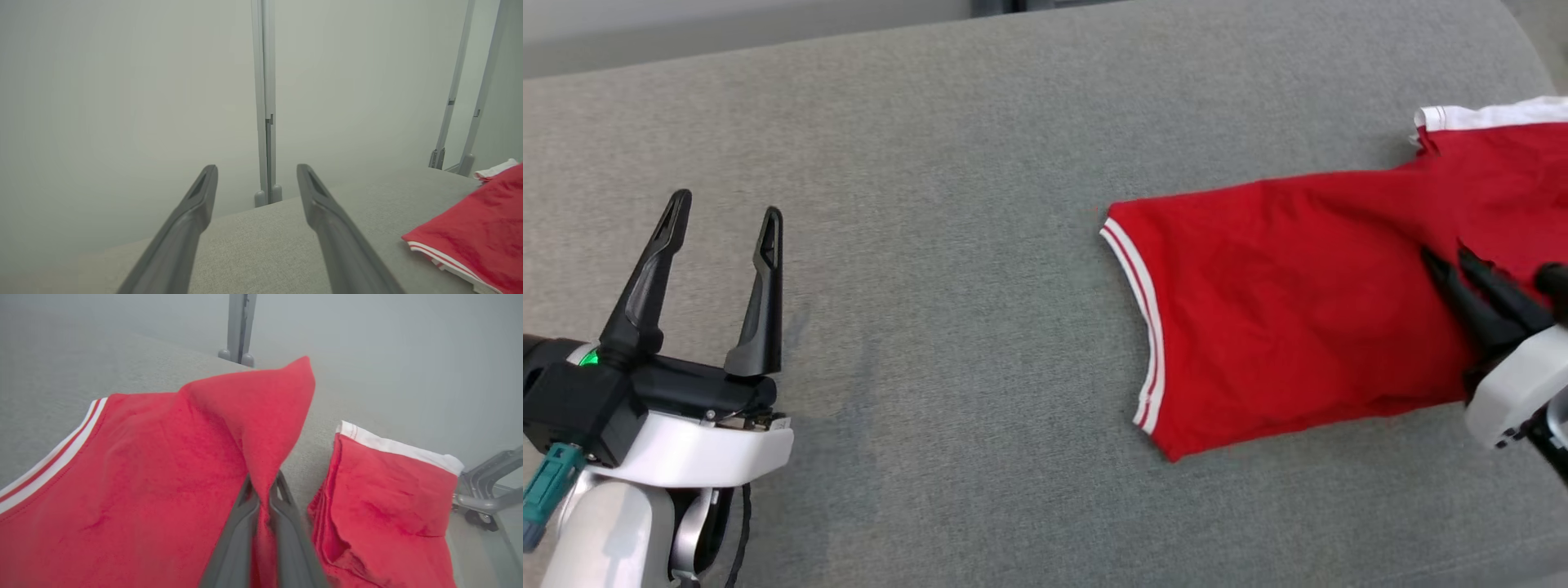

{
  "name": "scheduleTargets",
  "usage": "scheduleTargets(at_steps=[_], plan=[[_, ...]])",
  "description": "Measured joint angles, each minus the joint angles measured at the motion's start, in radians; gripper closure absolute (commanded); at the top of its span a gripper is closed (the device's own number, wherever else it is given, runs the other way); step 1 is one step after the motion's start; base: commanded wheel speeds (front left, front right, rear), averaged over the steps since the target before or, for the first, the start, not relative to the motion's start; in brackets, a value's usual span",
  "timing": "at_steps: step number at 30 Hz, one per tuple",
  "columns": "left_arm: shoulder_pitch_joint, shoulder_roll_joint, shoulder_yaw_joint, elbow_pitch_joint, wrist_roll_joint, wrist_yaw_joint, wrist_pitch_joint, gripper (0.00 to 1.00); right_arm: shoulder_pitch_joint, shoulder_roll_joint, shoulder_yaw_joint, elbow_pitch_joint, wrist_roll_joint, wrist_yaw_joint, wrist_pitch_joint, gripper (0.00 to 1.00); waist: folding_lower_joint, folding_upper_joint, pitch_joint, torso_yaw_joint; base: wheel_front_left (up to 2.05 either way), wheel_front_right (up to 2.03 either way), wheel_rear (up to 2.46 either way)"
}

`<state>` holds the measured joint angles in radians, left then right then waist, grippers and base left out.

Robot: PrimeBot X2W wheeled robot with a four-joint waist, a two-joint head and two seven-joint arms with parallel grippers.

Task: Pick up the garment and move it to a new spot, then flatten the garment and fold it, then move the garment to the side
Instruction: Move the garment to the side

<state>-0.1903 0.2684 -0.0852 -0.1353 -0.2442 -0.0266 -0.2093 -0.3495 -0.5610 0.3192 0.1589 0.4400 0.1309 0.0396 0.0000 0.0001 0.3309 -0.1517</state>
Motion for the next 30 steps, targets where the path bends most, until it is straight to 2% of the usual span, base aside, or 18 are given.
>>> scheduleTargets(at_steps=[5,9,17,23,25,26,30], plan=[[-0.025,0.03,-0.004,-0.038,0.016,-0.007,0.034,0.0,-0.073,-0.129,-0.005,-0.046,-0.007,0.0,0.014,1.0,0.0,0.0,0.061,-0.071,0.0,0.0,0.0],[-0.048,0.049,-0.007,-0.061,0.024,-0.009,0.057,0.0,-0.128,-0.2,-0.046,-0.04,0.022,0.0,0.001,1.0,0.0,0.0,0.109,-0.119,0.0,0.0,0.0],[-0.078,0.084,-0.011,-0.099,0.032,-0.017,0.104,0.0,-0.242,-0.214,-0.081,0.099,0.063,0.0,-0.061,1.0,0.0,0.0,0.197,-0.178,0.0,0.0,0.0],[-0.085,0.106,-0.013,-0.124,0.034,-0.021,0.133,0.0,-0.323,-0.167,-0.073,0.267,0.069,0.0,-0.142,1.0,0.0,0.0,0.245,-0.194,0.0,0.0,0.0],[-0.086,0.111,-0.014,-0.128,0.03,-0.026,0.142,0.0,-0.351,-0.137,-0.073,0.328,0.077,0.0,-0.167,0.53,0.0,0.0,0.258,-0.198,0.0,0.0,0.0],[-0.086,0.114,-0.015,-0.131,0.031,-0.026,0.145,0.0,-0.362,-0.12,-0.071,0.357,0.077,0.0,-0.186,0.0,0.0,0.0,0.263,-0.201,0.0,0.0,0.0],[-0.086,0.124,-0.014,-0.139,0.031,-0.026,0.153,0.0,-0.386,-0.068,-0.076,0.46,0.079,0.0,-0.24,0.0,0.0,0.0,0.271,-0.212,0.0,0.0,0.0]])
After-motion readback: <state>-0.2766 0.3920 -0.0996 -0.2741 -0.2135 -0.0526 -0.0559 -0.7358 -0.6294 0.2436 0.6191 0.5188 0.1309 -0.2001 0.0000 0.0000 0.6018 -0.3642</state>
